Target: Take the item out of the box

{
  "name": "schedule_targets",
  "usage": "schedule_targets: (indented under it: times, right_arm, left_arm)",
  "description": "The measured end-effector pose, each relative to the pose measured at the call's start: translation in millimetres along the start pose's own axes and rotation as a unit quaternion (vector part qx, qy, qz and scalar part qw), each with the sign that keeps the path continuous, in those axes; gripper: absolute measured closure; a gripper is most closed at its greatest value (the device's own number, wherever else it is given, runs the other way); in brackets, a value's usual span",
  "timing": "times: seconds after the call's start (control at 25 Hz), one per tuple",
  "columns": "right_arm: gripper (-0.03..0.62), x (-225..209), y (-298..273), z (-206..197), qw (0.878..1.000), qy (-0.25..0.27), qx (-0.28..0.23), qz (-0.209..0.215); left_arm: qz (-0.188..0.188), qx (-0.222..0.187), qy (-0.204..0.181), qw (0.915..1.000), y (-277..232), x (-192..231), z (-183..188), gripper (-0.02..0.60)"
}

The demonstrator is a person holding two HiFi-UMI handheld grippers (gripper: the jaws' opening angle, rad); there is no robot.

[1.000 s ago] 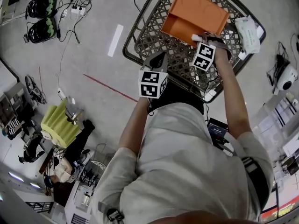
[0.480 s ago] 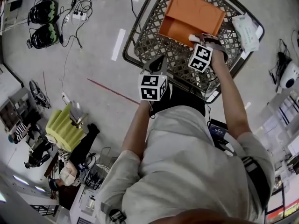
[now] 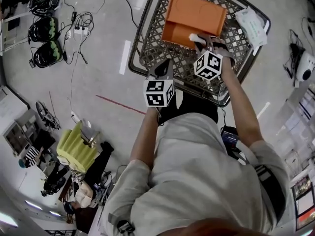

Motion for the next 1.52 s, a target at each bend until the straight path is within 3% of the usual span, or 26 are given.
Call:
schedule_targets:
  times: [0.32, 0.64, 0.8, 0.96, 1.12, 1.4, 1.52]
  right_arm:
    - [0.467, -12, 38, 19, 0.993, -0.092, -0.02, -0.073]
    - [0.467, -5, 89, 44, 0.964, -0.222, -0.042, -0.14]
    - [0.467, 6, 116, 56, 0.936, -0.301, -0.066, -0.169]
    - [0.467, 16, 144, 68, 0.91, -0.344, -0.085, -0.218]
    - [0.467, 25, 177, 82, 0.859, -0.423, -0.129, -0.258]
    - [0.467, 56, 241, 90, 0.799, -0.47, -0.171, -0.334]
    - [0.468, 65, 263, 99, 0.788, -0.47, -0.193, -0.347]
  left_arm:
    - [-0.03, -0.025, -0.015, 0.9991, 11, 8, 19, 0.571]
    - [-0.074, -0.036, -0.069, 0.9942, 36, 15, 33, 0.571]
    - [-0.099, -0.046, -0.088, 0.9902, 51, 9, 36, 0.571]
    - [-0.12, -0.057, -0.106, 0.9854, 66, 7, 35, 0.571]
    - [-0.133, -0.071, -0.133, 0.9795, 88, 8, 37, 0.571]
    - [-0.172, -0.093, -0.161, 0.9673, 122, -6, 31, 0.571]
    - [-0.177, -0.11, -0.17, 0.9632, 138, -16, 31, 0.571]
Point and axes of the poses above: the fingertips, and each gripper's own axes: y backward along the fingers, x to its left, z out of its top, the point moved 6 cm from there along y, backward along the fingers, and after that the axes turned 8 degrees about -z, right-handed, at the moved point
